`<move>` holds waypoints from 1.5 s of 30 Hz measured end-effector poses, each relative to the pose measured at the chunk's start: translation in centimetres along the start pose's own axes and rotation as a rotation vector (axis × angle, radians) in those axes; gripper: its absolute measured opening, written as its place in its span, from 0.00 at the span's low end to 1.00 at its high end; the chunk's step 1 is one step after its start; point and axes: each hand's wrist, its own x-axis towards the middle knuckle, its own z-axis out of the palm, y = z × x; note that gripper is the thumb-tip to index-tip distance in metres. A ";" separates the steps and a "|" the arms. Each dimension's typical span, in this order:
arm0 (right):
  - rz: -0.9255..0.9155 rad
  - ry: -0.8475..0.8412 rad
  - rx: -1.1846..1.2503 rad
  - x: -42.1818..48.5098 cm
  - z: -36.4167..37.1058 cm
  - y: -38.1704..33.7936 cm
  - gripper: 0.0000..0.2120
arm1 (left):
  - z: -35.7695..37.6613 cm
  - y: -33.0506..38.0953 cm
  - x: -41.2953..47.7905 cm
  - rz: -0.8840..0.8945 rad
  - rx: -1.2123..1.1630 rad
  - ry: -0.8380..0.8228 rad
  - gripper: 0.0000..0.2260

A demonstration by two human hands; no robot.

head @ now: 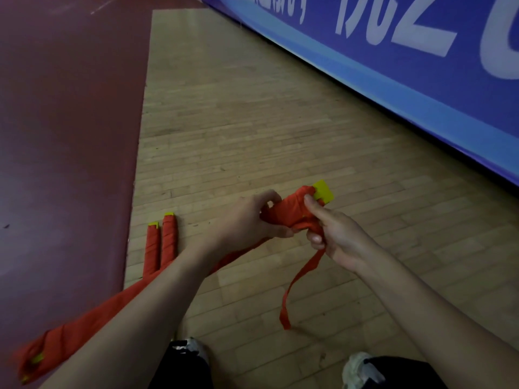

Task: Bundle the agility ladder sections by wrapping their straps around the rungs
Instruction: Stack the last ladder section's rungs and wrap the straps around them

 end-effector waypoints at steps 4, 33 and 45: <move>-0.038 -0.047 -0.049 -0.1 0.3 0.0 0.17 | -0.2 0.2 -0.3 -0.063 -0.328 -0.199 0.20; -0.037 0.056 -0.211 -0.4 -0.5 -0.5 0.23 | 3.0 -1.1 0.1 0.129 0.407 0.065 0.20; 0.006 -0.037 0.141 -0.1 -0.7 -0.8 0.15 | 2.2 -1.9 0.6 0.161 0.024 0.005 0.29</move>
